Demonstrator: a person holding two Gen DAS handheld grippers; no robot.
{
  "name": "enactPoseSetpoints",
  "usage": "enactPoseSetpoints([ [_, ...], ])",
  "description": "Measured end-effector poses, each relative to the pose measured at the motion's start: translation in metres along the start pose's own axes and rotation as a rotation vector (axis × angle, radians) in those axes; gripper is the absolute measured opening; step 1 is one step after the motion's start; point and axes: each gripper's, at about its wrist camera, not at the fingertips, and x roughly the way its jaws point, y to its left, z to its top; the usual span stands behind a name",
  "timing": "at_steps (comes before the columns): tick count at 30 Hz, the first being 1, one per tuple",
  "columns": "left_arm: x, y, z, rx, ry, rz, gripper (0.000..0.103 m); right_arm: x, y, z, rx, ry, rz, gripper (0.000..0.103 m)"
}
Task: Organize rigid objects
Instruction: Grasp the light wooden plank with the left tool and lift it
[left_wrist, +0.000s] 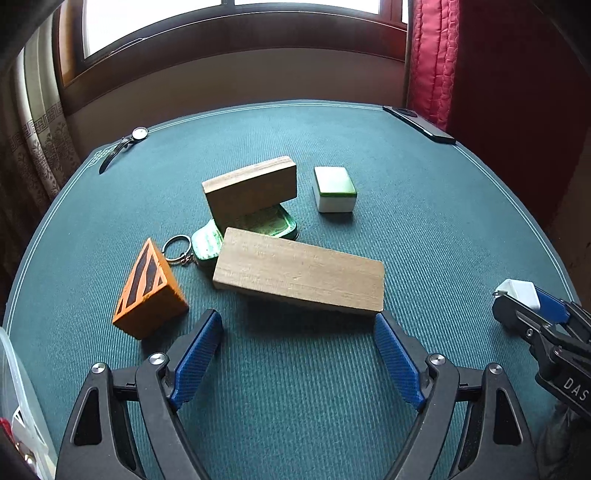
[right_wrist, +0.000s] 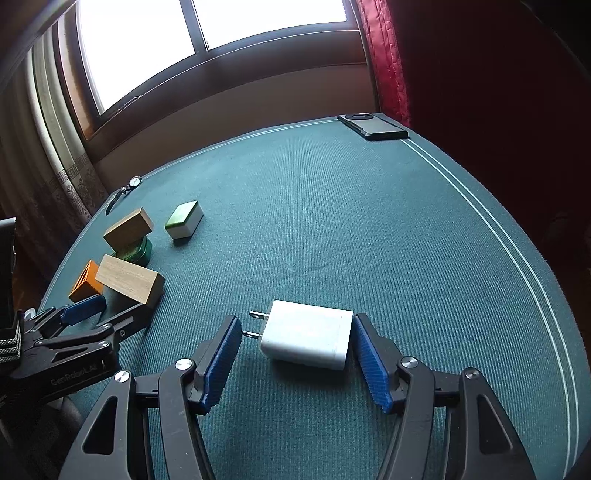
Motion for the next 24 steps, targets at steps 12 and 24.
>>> enactPoseSetpoints([
  [12,0.000,0.004,0.014,-0.065,0.018,-0.111,0.086,0.000,0.000,0.000,0.000,0.000,0.000,0.066],
  [24,-0.013,0.009,0.019,-0.004,-0.030,0.001,0.089,0.000,0.000,-0.001,-0.001,-0.001,0.000,0.066],
])
